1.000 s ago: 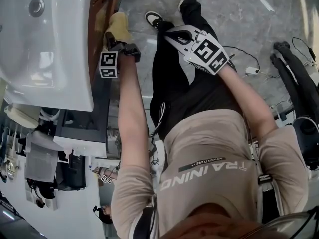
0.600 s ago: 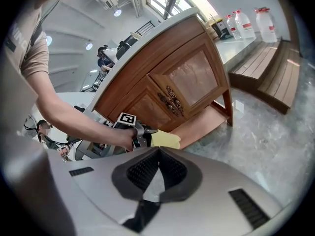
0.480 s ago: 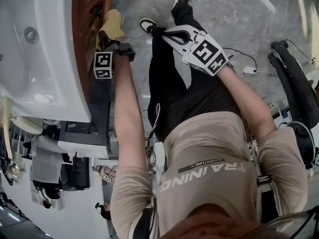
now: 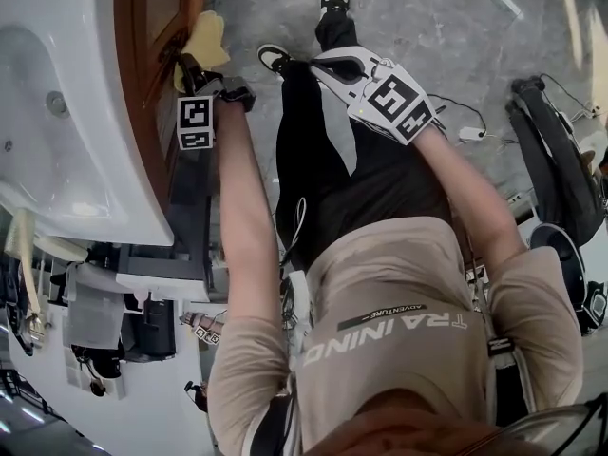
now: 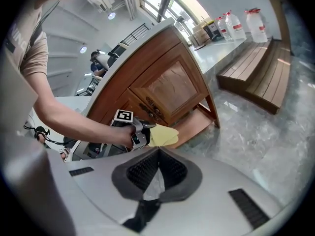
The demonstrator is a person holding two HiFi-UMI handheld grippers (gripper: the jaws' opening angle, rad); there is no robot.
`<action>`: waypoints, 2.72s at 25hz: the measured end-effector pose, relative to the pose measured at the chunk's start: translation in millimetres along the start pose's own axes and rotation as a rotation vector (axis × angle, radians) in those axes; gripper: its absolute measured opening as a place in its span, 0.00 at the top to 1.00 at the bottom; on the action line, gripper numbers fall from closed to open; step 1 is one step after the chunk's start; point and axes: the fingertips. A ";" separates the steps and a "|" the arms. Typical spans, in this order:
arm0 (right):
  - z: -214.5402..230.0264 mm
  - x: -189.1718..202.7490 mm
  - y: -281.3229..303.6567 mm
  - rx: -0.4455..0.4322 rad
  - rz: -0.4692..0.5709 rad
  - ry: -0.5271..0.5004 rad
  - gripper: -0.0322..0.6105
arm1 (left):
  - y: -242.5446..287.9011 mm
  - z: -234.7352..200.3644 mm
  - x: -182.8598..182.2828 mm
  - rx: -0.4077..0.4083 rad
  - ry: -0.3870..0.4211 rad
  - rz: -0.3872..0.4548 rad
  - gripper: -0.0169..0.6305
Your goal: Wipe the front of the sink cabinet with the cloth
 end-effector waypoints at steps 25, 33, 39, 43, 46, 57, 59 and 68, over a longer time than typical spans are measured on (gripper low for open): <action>86.4 -47.3 -23.1 -0.023 0.013 0.060 0.93 | 108.2 159.9 2.4 0.061 -0.025 0.037 0.91; 125.3 -51.9 -51.1 0.002 0.055 0.154 0.93 | 146.7 225.0 9.1 0.141 0.061 -0.003 0.91; 144.9 -57.1 -67.1 0.021 0.084 0.167 0.93 | 162.5 266.2 23.5 0.167 0.059 -0.024 0.91; 142.9 -62.5 -62.6 0.025 0.099 0.171 0.93 | 172.6 303.4 10.7 0.283 0.155 -0.035 0.91; 143.0 -59.6 -63.1 0.033 0.099 0.174 0.93 | 175.6 334.0 8.3 0.357 0.177 -0.043 0.91; 114.9 -72.0 -78.5 0.049 0.085 0.103 0.93 | 109.7 374.3 15.4 0.535 0.214 -0.114 0.91; 105.2 -74.2 -85.7 0.057 0.073 0.087 0.93 | 84.7 375.0 21.9 0.549 0.202 -0.148 0.91; 48.9 -93.9 -116.4 0.112 0.032 -0.030 0.93 | -61.0 371.8 -2.4 0.653 0.204 -0.227 0.91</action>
Point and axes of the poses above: the fingertips, and each gripper's own axes: y forward along the fingers, z to its right, x out of its underside, and after that the axes turned 4 degrees about x, right-handed
